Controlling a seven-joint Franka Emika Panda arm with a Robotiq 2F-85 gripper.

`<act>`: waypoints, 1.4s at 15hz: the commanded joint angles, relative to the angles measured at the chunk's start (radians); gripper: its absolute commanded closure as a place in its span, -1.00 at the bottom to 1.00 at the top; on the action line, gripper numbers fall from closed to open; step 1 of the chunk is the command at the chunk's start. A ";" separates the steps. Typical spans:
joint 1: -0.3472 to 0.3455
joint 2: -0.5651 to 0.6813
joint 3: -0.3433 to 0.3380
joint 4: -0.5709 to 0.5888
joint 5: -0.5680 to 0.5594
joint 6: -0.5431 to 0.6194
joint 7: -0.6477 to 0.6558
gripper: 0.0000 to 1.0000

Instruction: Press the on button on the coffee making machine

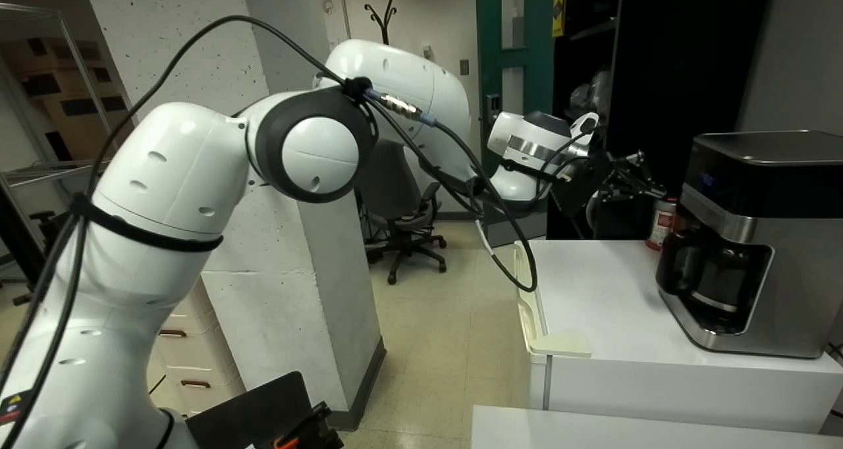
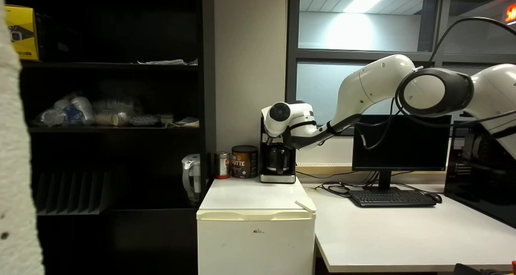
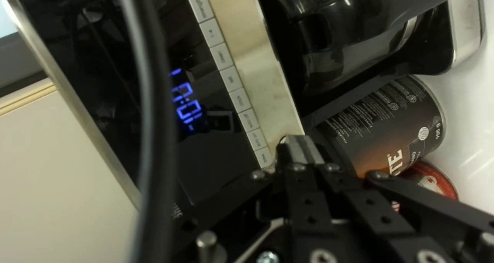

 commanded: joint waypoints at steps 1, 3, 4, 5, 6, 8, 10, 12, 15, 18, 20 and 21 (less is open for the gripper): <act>0.013 0.084 -0.028 0.125 0.007 0.023 -0.026 0.99; 0.013 0.112 -0.032 0.161 0.012 0.023 -0.032 0.99; 0.013 0.126 -0.034 0.178 0.016 0.022 -0.037 0.99; 0.013 0.140 -0.036 0.196 0.021 0.021 -0.041 0.99; 0.012 0.152 -0.037 0.210 0.026 0.021 -0.045 0.99; 0.009 0.176 -0.040 0.239 0.038 0.020 -0.055 0.99; 0.007 0.200 -0.046 0.271 0.051 0.020 -0.069 0.99; 0.007 0.220 -0.052 0.301 0.064 0.019 -0.082 0.99; 0.008 0.239 -0.064 0.334 0.087 0.021 -0.101 0.99; 0.011 0.249 -0.070 0.355 0.113 0.021 -0.124 0.99; 0.013 0.255 -0.074 0.364 0.127 0.023 -0.133 0.99; 0.014 0.258 -0.076 0.368 0.133 0.023 -0.139 0.99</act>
